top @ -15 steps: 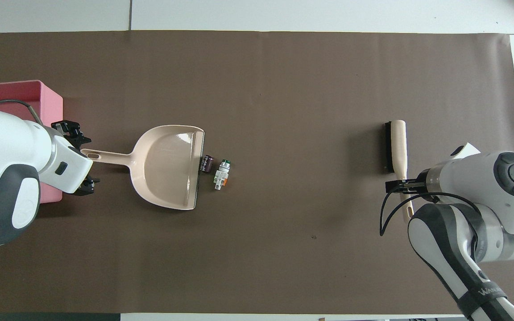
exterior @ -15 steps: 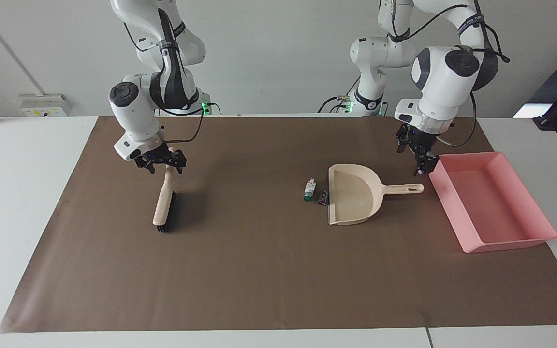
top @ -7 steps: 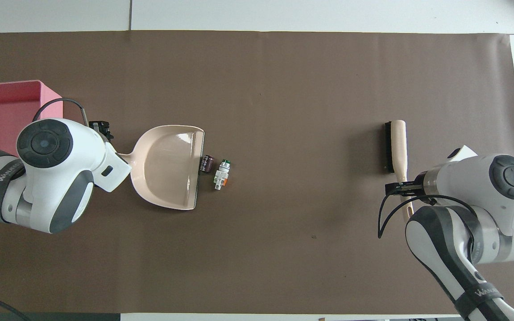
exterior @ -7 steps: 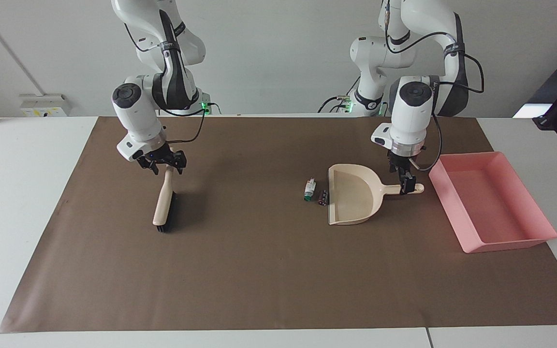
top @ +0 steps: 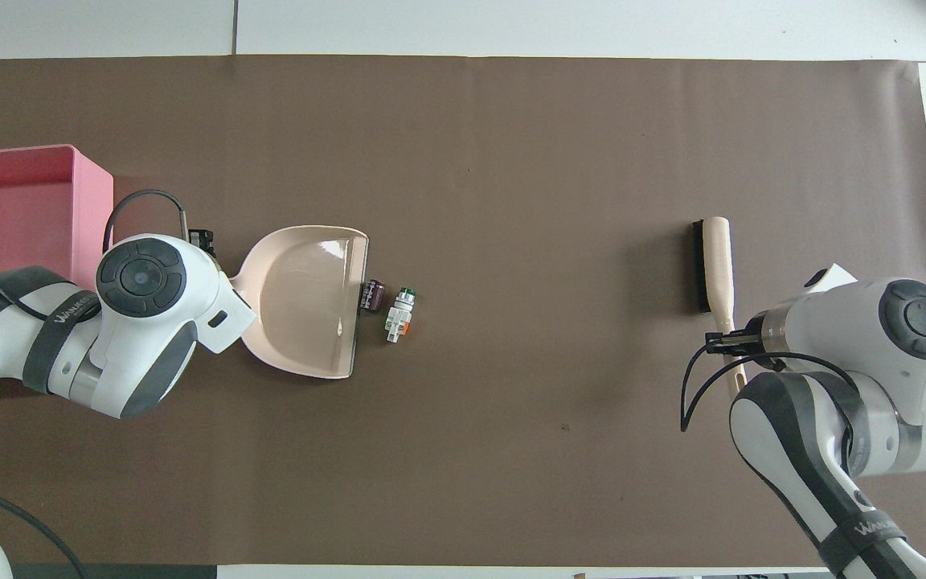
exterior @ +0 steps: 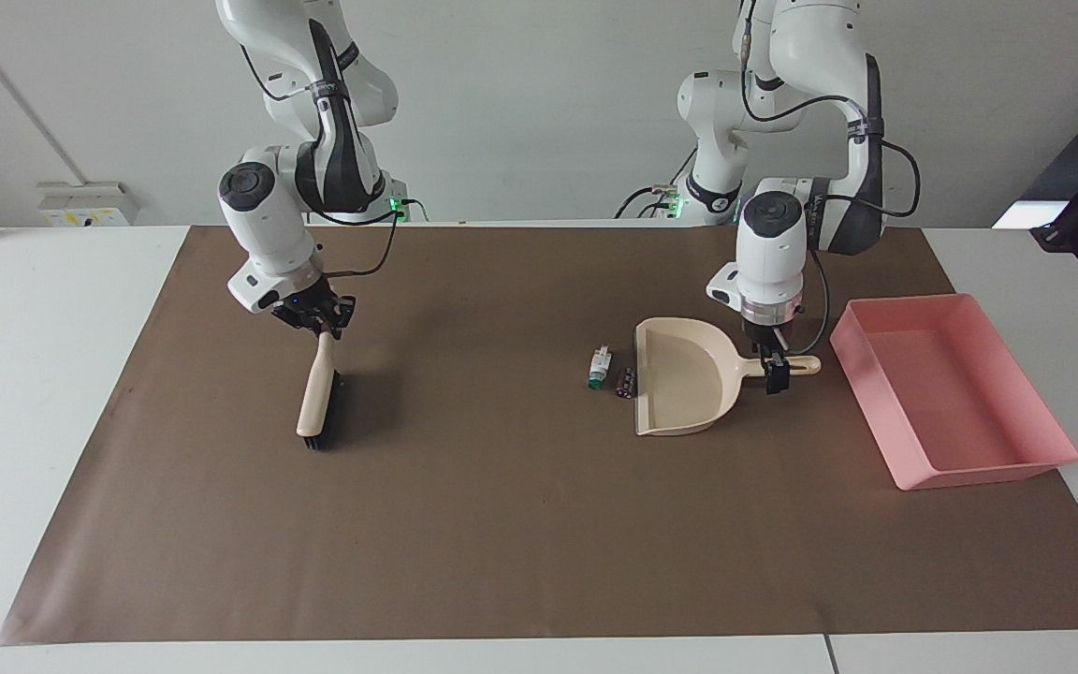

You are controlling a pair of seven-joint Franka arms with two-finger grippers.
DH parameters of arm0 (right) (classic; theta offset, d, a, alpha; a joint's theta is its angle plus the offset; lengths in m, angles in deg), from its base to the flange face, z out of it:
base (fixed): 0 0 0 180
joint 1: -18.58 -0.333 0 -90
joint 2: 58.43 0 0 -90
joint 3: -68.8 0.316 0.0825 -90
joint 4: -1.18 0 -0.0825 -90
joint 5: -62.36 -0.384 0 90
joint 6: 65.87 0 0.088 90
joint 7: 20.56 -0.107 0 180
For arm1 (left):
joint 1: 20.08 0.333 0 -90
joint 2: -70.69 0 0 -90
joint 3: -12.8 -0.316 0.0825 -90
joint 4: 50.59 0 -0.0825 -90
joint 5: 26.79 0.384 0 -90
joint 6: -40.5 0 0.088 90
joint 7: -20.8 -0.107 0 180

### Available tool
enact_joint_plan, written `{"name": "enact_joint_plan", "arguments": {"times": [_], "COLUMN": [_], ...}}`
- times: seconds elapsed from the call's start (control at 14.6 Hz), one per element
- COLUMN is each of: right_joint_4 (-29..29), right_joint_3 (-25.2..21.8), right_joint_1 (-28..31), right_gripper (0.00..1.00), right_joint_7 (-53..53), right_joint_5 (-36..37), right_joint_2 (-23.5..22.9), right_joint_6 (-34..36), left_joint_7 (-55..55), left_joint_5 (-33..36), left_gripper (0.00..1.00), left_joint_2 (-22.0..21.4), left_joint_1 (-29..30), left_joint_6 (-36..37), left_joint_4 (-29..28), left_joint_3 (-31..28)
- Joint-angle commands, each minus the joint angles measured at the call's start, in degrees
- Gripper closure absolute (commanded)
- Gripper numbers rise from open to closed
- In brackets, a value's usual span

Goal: Clean e-waste and dump in bin
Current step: 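Carry the brush with the right gripper toward the dustpan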

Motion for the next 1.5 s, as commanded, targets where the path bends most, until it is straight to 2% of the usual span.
{"name": "enact_joint_plan", "arguments": {"times": [0.0,0.14,0.2,0.27,0.41,0.48,0.55,0.68,1.02,1.09,1.43], "right_joint_4": [-2.38,-5.36,-7.73,-10.19,-11.88,-11.88,-12.05,-12.06,-12.14,-12.41,-12.76], "right_joint_3": [0.31,0.40,0.48,0.57,0.57,0.57,0.57,0.66,0.66,0.66,0.75], "right_joint_1": [0.00,-3.67,-5.09,-6.75,-10.01,-10.63,-11.77,-15.62,-28.11,-29.69,-33.92], "right_gripper": [1.00,1.00,1.00,1.00,1.00,1.00,1.00,1.00,1.00,1.00,1.00], "right_joint_7": [-0.12,-3.10,-5.38,-8.45,-12.77,-13.48,-13.83,-18.20,-28.93,-30.43,-32.21], "right_joint_5": [-1.41,-1.32,-1.23,-0.71,-0.18,-0.18,0.00,0.17,4.82,5.79,5.89], "right_joint_2": [0.66,0.65,0.65,0.13,-0.40,-0.40,-0.40,-0.40,-1.80,-2.24,-4.35], "right_joint_6": [4.31,7.03,10.27,13.09,14.08,13.91,13.91,13.38,13.38,13.29,10.48], "left_joint_7": [2.24,2.60,2.77,2.77,2.86,2.77,2.77,2.60,2.33,2.59,2.60], "left_joint_5": [1.74,1.74,1.83,2.44,2.97,2.97,2.97,3.06,3.06,3.06,5.43], "left_gripper": [0.07,0.11,0.23,0.40,0.58,0.82,0.96,1.00,1.00,1.00,1.00], "left_joint_2": [-1.05,-1.14,-1.14,-1.14,-1.14,-1.14,-1.14,-1.14,-2.28,-2.28,-2.46], "left_joint_1": [-1.19,-1.37,-1.45,-1.98,-2.25,-2.25,-2.16,-2.16,-2.07,-2.33,-4.88], "left_joint_6": [-0.40,-0.04,-0.04,-0.04,0.04,0.13,0.13,1.00,8.01,9.78,8.40], "left_joint_4": [-1.51,-1.51,-1.43,-1.34,-1.25,-1.08,-1.16,-0.90,2.25,2.53,1.65], "left_joint_3": [-0.62,-0.62,-0.62,-0.62,-0.62,-0.62,-0.62,-0.62,-0.62,-0.62,-0.62]}}
